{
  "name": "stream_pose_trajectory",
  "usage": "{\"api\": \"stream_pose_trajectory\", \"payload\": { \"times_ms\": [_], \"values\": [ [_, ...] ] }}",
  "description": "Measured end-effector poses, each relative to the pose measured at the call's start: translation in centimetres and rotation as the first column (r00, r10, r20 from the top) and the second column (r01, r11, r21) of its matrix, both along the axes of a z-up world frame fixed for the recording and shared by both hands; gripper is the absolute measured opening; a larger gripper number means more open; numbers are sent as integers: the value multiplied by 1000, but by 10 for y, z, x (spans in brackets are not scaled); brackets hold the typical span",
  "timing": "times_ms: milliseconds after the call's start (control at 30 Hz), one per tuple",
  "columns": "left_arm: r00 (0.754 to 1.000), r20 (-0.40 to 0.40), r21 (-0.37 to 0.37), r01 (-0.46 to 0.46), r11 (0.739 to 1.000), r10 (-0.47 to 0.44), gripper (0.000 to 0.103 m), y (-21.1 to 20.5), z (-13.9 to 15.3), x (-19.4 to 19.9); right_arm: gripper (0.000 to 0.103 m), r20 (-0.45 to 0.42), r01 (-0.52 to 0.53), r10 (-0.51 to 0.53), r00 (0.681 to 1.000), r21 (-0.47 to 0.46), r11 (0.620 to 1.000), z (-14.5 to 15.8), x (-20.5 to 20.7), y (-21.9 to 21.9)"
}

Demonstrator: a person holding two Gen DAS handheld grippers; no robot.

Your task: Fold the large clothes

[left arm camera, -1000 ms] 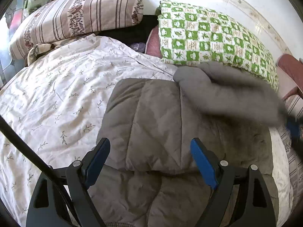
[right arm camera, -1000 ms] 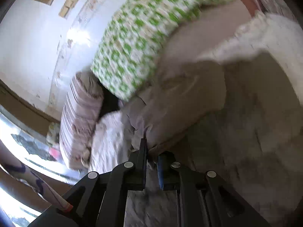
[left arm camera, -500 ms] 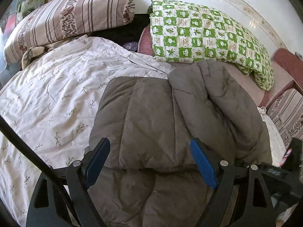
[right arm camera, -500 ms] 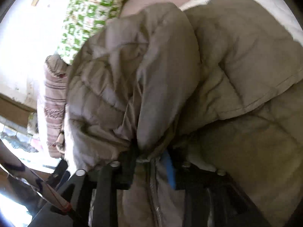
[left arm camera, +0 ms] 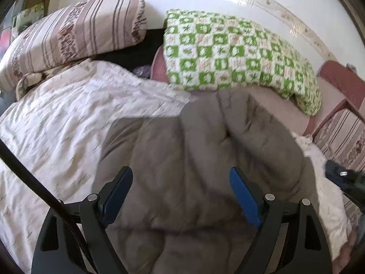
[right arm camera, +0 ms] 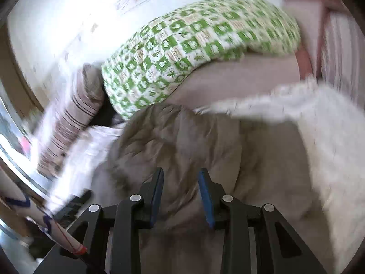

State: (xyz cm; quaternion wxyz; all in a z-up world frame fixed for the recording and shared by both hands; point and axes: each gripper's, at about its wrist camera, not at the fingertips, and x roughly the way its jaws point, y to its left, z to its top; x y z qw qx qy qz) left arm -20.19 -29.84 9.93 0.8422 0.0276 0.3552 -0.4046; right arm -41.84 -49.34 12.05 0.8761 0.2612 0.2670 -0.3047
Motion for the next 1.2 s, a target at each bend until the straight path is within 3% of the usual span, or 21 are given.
{"api": "stream_pose_trajectory", "payload": {
  "times_ms": [100, 200, 267, 333, 433, 600, 700, 800, 1033, 1200],
  "values": [
    [998, 29, 27, 51, 998, -52, 86, -27, -7, 0, 35, -57, -9, 10, 998, 15, 1000, -24, 21, -27],
    [998, 30, 149, 48, 988, -53, 86, -47, -35, 7, 35, -130, -11, 23, 991, 94, 995, -63, 33, -43],
    [1000, -15, 228, 26, 973, -23, 97, -53, -57, 19, 35, -183, -28, 47, 982, 105, 994, -84, 39, -43],
    [1000, -28, 230, 14, 973, -8, 99, -52, -63, 22, 35, -174, -19, 37, 984, 103, 994, -90, 36, -43],
    [1000, 18, 247, 9, 969, -14, 100, -51, -59, 15, 36, -164, 3, 16, 986, 114, 994, -75, 31, -41],
    [999, -37, 133, 6, 991, -1, 99, -27, -35, 19, 38, -101, -19, 25, 995, 58, 998, -38, 13, -18],
    [1000, 8, 98, -24, 995, 23, 99, -14, -16, 19, 46, -101, -10, 13, 995, 28, 1000, -27, 9, -10],
    [999, 29, 86, -23, 996, 21, 99, -8, -6, 19, 49, -73, -14, 18, 997, 59, 998, -23, 4, -9],
    [999, 29, 134, 17, 991, -21, 99, -20, -18, 11, 49, -124, -35, 45, 991, 83, 996, -51, 17, 4],
    [997, 10, 238, 71, 969, -75, 99, -40, -46, 1, 53, -268, -63, 82, 960, 79, 995, -86, 41, 12]
  ]
}}
